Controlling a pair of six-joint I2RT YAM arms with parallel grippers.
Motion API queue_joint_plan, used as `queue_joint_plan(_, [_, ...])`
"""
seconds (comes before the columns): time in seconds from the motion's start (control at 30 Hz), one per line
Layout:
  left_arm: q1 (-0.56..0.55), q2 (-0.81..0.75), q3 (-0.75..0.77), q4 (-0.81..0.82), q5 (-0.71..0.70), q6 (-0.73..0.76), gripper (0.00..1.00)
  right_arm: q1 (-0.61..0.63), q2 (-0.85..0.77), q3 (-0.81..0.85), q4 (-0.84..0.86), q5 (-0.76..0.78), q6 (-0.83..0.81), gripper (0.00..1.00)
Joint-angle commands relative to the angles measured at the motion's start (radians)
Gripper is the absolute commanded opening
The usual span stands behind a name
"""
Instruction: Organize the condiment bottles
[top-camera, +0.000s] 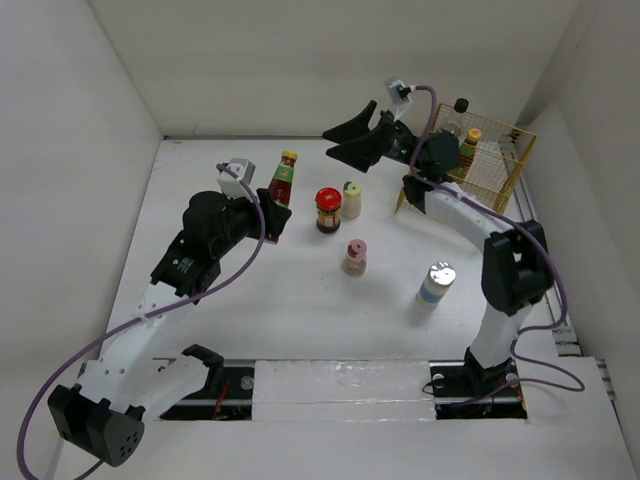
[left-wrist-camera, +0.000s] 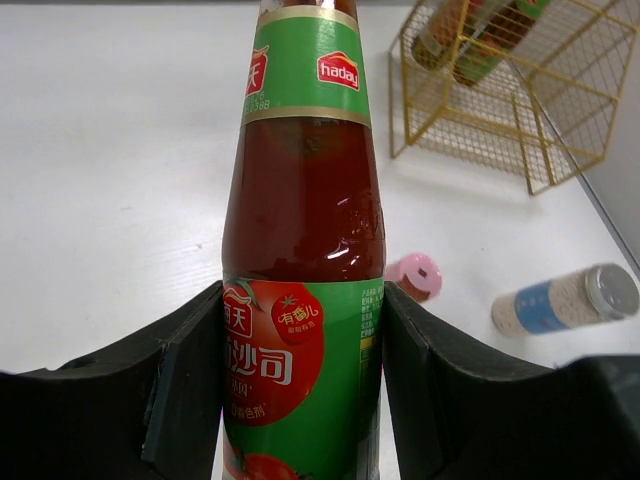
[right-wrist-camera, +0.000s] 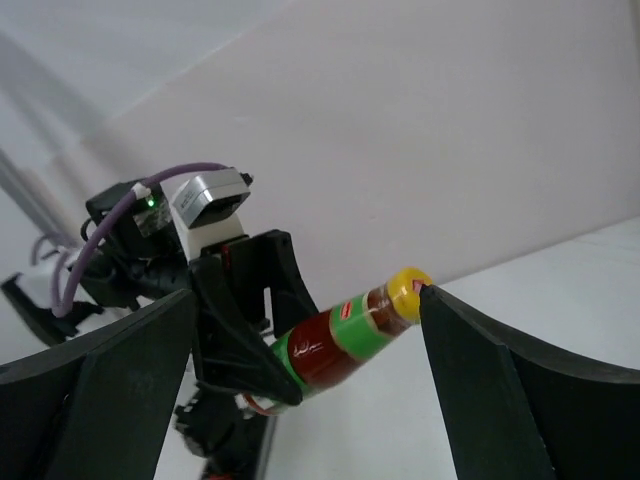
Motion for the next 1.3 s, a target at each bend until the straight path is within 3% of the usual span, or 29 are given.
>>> queue_joint_plan(0.0, [0.001, -0.083, 0.007, 0.180, 0.120, 0.013, 0.00, 0.032, 0.151, 0.131, 0.470, -0.095, 0.410, 0.97])
queue_joint_plan(0.07, [0.001, -0.112, -0.002, 0.194, 0.131, 0.013, 0.00, 0.044, 0.195, 0.159, 0.507, -0.104, 0.457, 0.99])
queue_joint_plan(0.13, [0.001, -0.113, -0.002, 0.203, 0.154, 0.013, 0.00, 0.056, 0.206, 0.159, 0.442, -0.095, 0.401, 1.00])
queue_joint_plan(0.3, [0.001, -0.136, -0.011, 0.215, 0.192, 0.013, 0.00, 0.088, 0.134, 0.133, 0.083, -0.048, 0.126, 1.00])
queue_joint_plan(0.5, [0.001, -0.091, -0.002, 0.234, 0.266, 0.013, 0.00, 0.130, 0.181, 0.190, 0.139, -0.069, 0.181, 0.98])
queue_joint_plan(0.63, [0.001, -0.091, -0.002, 0.245, 0.266, 0.013, 0.00, 0.153, 0.212, 0.208, 0.187, -0.069, 0.233, 0.90])
queue_joint_plan(0.77, [0.001, -0.091, -0.002, 0.245, 0.275, 0.002, 0.00, 0.171, 0.221, 0.219, 0.196, -0.069, 0.233, 0.72])
queue_joint_plan(0.9, [0.001, -0.111, -0.011, 0.264, 0.252, 0.002, 0.00, 0.182, 0.231, 0.208, 0.196, -0.060, 0.233, 0.70])
queue_joint_plan(1.0, [0.001, -0.111, -0.011, 0.265, 0.263, 0.002, 0.00, 0.182, 0.231, 0.195, 0.230, -0.031, 0.244, 0.49])
queue_joint_plan(1.27, [0.001, -0.111, -0.021, 0.265, 0.254, 0.002, 0.00, 0.182, 0.221, 0.152, 0.263, 0.015, 0.244, 0.21])
